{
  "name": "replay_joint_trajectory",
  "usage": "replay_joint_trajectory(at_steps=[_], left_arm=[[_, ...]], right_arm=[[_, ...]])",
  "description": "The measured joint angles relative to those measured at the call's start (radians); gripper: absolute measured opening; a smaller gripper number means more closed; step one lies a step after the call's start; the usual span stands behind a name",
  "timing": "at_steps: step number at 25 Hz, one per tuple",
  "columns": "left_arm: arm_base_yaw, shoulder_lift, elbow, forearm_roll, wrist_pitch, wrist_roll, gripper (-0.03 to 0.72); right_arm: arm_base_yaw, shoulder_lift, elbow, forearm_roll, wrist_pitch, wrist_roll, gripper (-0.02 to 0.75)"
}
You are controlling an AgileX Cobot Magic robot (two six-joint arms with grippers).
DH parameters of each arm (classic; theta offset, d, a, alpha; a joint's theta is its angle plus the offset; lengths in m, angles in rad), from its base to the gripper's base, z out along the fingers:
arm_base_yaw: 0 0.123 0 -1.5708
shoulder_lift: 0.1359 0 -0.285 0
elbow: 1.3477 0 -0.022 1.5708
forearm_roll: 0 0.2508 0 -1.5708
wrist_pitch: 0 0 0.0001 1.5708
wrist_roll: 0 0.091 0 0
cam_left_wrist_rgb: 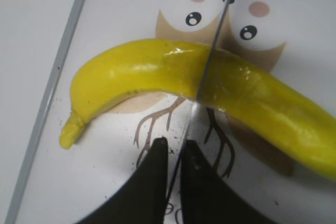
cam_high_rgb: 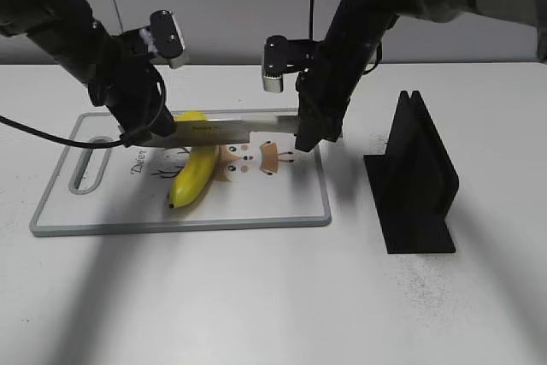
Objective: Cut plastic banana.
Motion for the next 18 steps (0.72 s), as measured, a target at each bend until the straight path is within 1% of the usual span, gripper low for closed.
replay_joint_trajectory(at_steps=[9,18], left_arm=[[-0.002,-0.049,0.015,0.009,-0.004,0.000,0.022],[-0.003,-0.220,0.030,0.018,0.039,-0.011,0.022]], right_arm=[[0.008,-0.023,-0.027,-0.013,0.035,0.022,0.164],[0.018,-0.185,-0.027,-0.043,0.068,0.037,0.164]])
